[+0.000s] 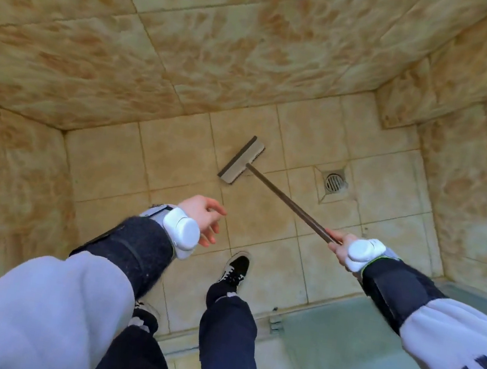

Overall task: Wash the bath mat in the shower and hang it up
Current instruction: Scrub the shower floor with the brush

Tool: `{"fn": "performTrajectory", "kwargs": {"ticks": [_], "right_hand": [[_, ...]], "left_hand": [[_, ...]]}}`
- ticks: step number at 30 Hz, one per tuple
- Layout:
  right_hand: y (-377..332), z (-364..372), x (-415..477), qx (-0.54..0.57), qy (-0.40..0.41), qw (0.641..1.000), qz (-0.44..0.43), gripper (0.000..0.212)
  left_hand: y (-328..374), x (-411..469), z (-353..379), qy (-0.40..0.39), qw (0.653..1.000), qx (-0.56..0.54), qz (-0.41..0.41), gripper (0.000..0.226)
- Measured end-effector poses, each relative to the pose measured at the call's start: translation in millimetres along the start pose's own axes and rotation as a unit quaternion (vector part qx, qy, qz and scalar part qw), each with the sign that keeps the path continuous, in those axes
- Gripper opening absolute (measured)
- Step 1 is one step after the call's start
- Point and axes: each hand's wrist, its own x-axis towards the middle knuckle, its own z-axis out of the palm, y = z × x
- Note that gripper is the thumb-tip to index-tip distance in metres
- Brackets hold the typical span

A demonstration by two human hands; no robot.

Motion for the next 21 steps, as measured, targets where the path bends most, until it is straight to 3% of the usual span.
{"fn": "performTrajectory", "kwargs": {"ticks": [2, 5, 9, 17, 21], "right_hand": [[16.1, -13.4, 18.7, -0.003, 0.033, 0.999, -0.005, 0.044], [12.1, -29.5, 49.0, 0.086, 0.057, 0.995, -0.006, 0.041], [-8.8, -31.4, 74.5, 0.147, 0.018, 0.988, -0.041, 0.047], [-28.1, -4.6, 101.3, 0.096, -0.075, 0.988, -0.090, 0.047], [4.5, -8.2, 104.2, 0.044, -0.063, 0.993, -0.087, 0.046]], "left_hand": [[11.8, 8.1, 15.9, 0.006, 1.000, 0.022, 0.004, 0.030], [15.4, 17.1, 31.2, 0.002, 0.999, 0.044, -0.005, 0.031], [14.1, 24.8, 47.4, 0.001, 0.997, 0.071, -0.031, 0.031], [25.7, 42.6, 72.0, 0.026, 0.990, 0.129, -0.042, 0.029], [39.3, 46.0, 87.8, 0.013, 0.985, 0.170, -0.041, 0.027]]}}
